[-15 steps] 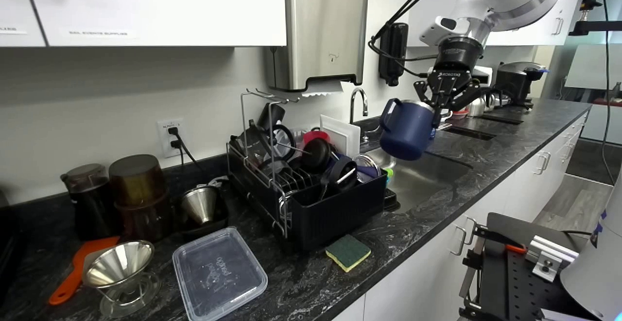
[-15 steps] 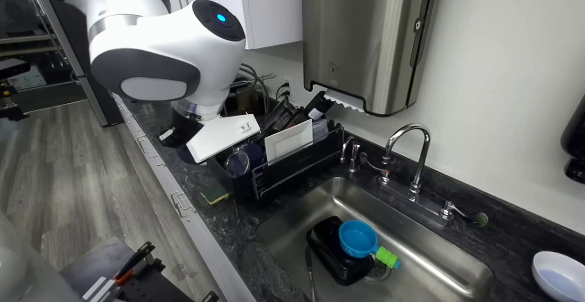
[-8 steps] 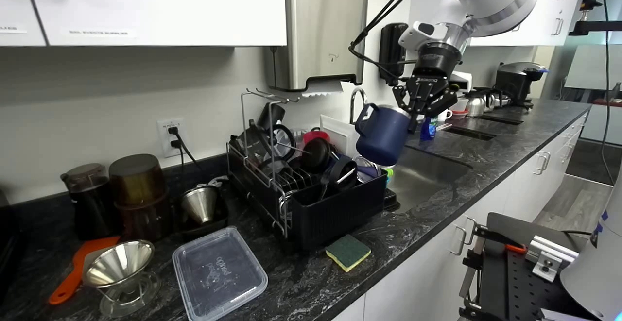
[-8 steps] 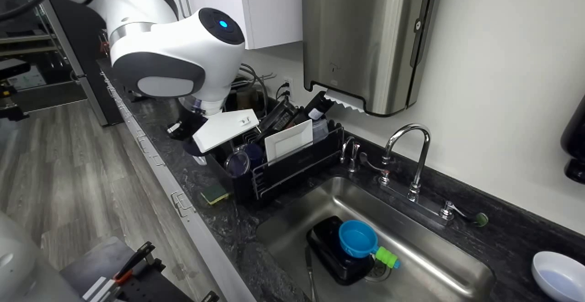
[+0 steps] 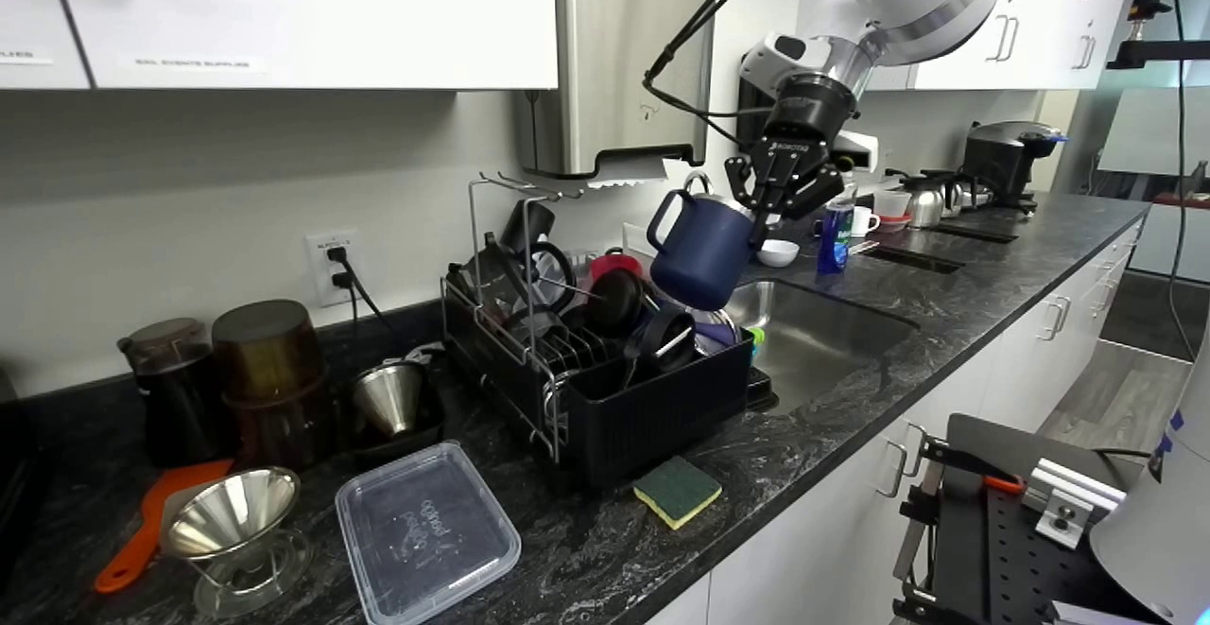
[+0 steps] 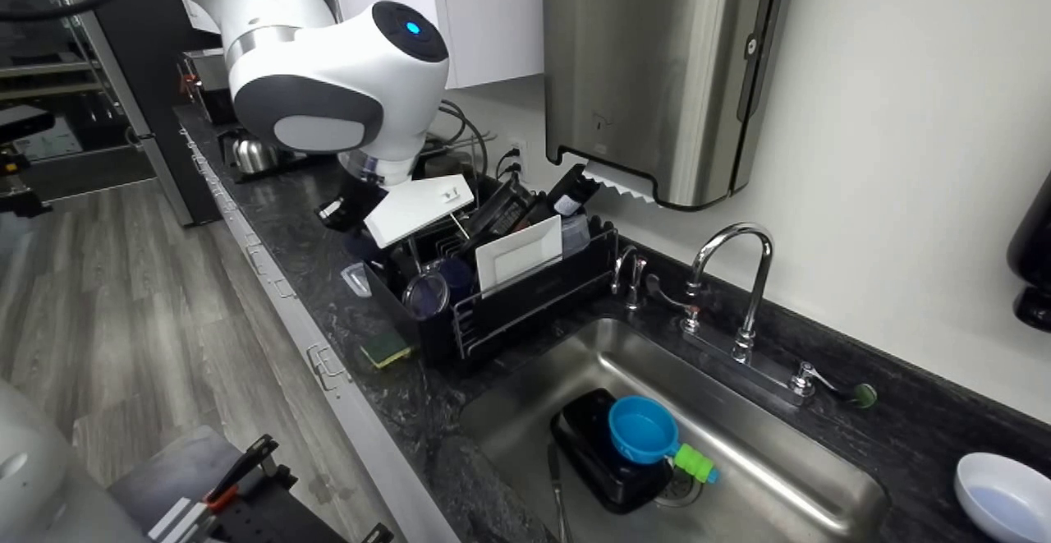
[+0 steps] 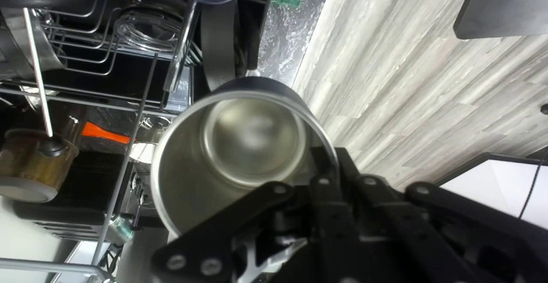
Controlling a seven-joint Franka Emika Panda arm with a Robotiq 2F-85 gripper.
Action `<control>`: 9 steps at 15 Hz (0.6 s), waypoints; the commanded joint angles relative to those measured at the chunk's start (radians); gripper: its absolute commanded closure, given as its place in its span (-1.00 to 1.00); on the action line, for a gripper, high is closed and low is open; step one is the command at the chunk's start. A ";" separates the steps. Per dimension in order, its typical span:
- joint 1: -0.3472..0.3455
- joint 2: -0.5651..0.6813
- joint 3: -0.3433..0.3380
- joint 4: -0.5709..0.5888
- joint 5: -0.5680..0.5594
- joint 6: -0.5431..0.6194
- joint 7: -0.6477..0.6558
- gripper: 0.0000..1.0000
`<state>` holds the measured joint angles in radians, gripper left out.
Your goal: Put the cup in the sink on the dish rack
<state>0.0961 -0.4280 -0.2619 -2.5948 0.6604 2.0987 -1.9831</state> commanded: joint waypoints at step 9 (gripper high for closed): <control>-0.032 0.040 0.044 0.026 0.009 0.008 -0.006 0.97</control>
<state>0.0925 -0.3909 -0.2443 -2.5709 0.6601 2.1148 -1.9822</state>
